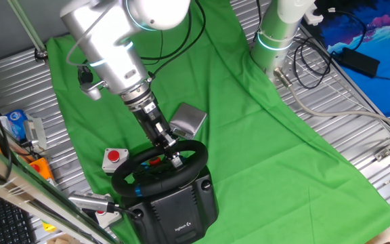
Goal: Rotate the steering wheel 90 degrees counterclockwise
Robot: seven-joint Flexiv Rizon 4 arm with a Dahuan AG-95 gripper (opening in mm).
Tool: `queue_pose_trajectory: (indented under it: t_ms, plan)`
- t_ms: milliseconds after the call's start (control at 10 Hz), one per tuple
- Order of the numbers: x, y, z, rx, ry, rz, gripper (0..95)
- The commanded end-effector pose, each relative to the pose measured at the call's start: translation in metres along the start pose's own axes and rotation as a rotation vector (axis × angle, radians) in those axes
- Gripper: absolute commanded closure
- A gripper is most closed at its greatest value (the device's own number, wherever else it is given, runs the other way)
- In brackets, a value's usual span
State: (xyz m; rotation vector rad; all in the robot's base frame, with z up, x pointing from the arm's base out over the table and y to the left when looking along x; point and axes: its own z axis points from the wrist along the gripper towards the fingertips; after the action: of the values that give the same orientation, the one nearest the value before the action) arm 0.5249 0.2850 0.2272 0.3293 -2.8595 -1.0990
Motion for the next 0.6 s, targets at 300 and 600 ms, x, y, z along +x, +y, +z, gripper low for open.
queue_pose_trajectory:
  t_ms: [300, 600]
  plan:
    - [0.0079, 0.0010, 0.0005, 0.003, 0.004, -0.007, 95.0]
    - [0.0114, -0.0005, 0.0037, 0.004, -0.004, -0.018, 95.0]
